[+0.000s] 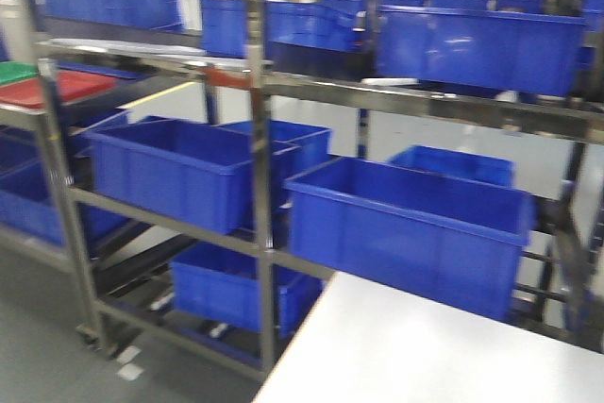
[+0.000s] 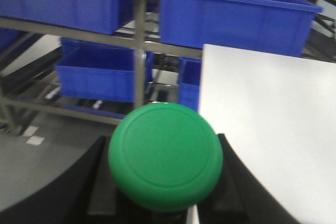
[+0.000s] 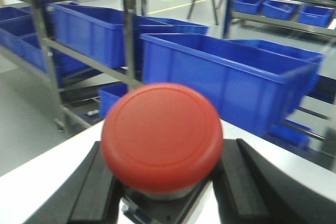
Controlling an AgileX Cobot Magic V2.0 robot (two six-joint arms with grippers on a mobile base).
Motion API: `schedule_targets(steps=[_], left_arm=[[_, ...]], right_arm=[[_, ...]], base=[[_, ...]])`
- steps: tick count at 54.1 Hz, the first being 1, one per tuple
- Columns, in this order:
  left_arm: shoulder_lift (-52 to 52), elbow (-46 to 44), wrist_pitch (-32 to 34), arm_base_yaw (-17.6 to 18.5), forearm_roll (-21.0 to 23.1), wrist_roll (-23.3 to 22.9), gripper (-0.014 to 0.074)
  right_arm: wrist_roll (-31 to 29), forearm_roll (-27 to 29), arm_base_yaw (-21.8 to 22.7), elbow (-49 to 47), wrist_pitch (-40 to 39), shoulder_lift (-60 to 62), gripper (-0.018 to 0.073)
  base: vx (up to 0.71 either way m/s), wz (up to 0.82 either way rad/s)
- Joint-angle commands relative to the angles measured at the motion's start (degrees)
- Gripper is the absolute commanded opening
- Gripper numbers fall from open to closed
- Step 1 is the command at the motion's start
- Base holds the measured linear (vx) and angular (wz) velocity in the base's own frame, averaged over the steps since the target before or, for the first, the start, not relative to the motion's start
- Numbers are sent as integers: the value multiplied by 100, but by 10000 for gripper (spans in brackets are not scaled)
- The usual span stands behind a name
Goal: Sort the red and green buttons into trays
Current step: 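Drive the base to the shelf with green and red trays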
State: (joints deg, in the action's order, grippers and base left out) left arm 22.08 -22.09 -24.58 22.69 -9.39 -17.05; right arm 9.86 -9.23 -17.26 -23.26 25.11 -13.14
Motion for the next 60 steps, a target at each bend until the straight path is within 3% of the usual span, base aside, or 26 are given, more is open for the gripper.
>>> schedule_targets(steps=[1, 60], left_arm=[[29, -161, 462, 15, -41, -7, 0], [29, -161, 462, 15, -41, -7, 0]], right_arm=[[-37, -65, 7, -201, -537, -52, -10], [-37, -65, 7, -201, -547, -52, -10]], base=[[-11, 64], [-10, 53]])
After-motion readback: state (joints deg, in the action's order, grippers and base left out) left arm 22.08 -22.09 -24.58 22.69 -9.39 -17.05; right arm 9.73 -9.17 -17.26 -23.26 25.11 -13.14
